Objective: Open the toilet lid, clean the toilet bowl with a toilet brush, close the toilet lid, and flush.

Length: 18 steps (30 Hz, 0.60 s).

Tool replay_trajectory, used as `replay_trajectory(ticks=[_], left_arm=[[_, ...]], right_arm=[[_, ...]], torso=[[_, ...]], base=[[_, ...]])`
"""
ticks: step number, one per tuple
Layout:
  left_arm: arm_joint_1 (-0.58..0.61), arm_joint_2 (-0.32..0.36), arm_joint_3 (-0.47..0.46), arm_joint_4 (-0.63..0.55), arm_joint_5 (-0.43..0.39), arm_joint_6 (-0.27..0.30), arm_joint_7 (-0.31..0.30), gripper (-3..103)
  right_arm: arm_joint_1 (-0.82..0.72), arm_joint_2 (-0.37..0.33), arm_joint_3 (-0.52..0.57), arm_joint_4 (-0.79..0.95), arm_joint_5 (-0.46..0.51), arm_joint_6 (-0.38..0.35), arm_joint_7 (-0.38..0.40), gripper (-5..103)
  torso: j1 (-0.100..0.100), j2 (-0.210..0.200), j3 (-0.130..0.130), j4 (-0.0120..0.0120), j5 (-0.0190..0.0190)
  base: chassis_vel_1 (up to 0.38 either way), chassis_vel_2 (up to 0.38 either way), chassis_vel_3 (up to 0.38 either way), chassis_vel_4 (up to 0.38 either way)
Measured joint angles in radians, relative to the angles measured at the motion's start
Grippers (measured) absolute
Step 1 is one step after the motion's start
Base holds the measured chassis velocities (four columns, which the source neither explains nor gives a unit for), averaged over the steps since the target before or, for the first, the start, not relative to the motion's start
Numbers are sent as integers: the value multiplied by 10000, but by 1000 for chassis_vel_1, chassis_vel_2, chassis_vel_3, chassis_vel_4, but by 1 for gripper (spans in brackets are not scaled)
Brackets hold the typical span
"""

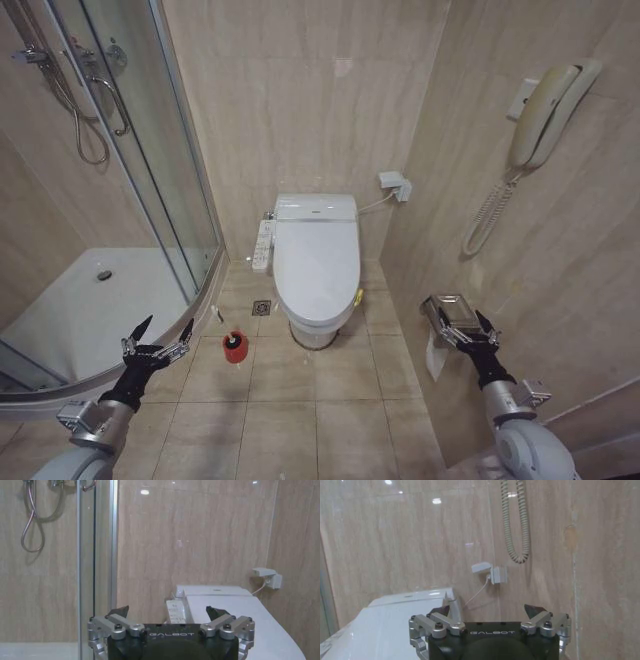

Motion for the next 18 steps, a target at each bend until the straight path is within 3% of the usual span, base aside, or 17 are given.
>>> replay_trajectory(ticks=[18], left_arm=[[1, 0, 0, 0, 0, 0, 0, 100]], right_arm=[[0, 0, 0, 0, 0, 0, 0, 100]], torso=[[-2, 0, -1, -1, 1]], base=[[-6, 6, 3, -9]])
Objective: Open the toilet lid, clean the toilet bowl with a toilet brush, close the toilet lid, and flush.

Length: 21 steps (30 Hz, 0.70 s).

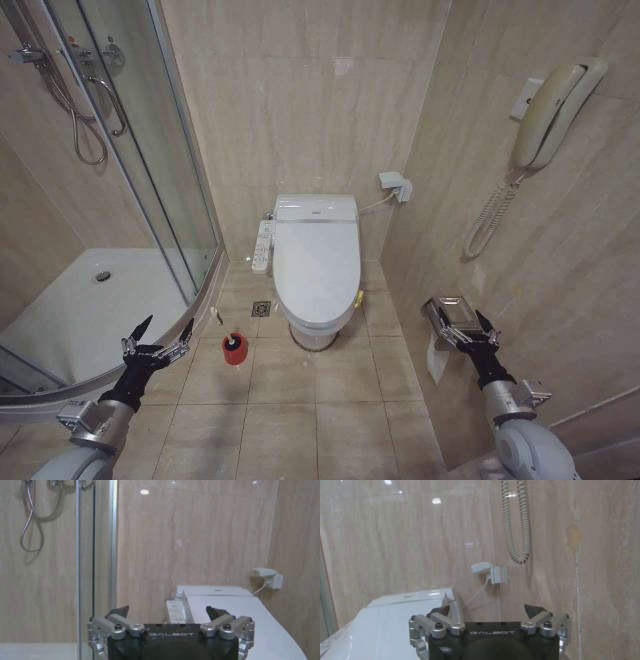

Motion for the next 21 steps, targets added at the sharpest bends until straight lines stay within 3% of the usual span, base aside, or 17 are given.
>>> replay_trajectory(ticks=[21], left_arm=[[0, 0, 0, 0, 0, 0, 0, 100]], right_arm=[[0, 0, 0, 1, 0, 0, 0, 100]], torso=[[0, 0, 0, 0, 0]], base=[[0, 0, 0, 0]])
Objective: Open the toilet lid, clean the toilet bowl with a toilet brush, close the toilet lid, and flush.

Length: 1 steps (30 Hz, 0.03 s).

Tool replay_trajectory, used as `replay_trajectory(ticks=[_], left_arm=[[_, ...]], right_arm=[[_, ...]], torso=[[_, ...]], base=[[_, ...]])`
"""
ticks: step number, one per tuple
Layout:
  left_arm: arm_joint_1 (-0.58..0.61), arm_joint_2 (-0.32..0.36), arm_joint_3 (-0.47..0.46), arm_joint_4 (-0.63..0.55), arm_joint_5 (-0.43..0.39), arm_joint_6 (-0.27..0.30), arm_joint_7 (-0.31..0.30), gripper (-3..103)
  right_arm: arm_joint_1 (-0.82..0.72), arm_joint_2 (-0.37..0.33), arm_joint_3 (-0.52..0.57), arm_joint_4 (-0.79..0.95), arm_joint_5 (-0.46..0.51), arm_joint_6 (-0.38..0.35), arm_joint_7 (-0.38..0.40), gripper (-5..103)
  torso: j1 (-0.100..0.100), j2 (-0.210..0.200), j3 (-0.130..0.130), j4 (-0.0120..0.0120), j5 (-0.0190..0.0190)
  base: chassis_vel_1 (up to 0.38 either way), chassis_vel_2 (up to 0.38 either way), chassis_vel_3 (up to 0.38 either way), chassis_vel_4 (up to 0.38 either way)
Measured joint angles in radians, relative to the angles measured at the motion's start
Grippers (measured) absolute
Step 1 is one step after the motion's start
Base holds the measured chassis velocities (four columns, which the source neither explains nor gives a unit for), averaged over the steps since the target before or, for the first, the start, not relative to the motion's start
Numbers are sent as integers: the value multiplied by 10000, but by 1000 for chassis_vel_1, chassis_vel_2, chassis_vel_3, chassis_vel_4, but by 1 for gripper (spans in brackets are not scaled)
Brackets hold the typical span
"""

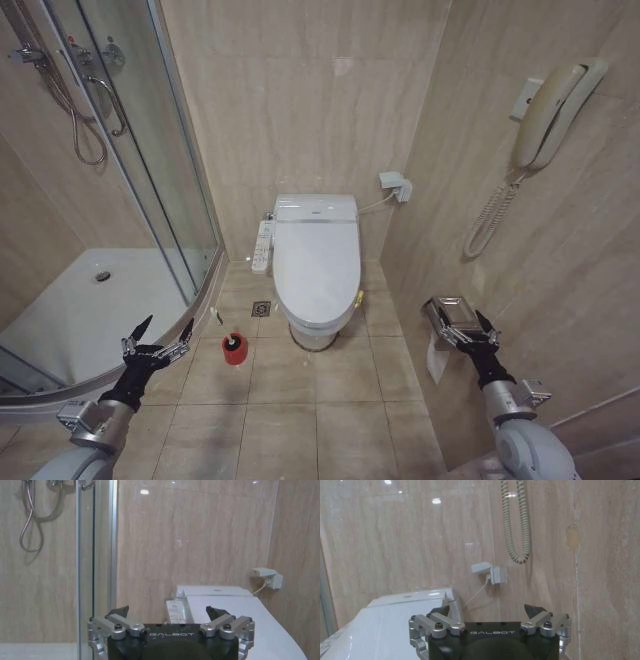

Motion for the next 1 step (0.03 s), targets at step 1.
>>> replay_trajectory(ticks=[1], left_arm=[[0, 0, 0, 0, 0, 0, 0, 100]], right_arm=[[0, 0, 0, 0, 0, 0, 0, 100]], torso=[[0, 0, 0, 0, 0]], base=[[0, 0, 0, 0]])
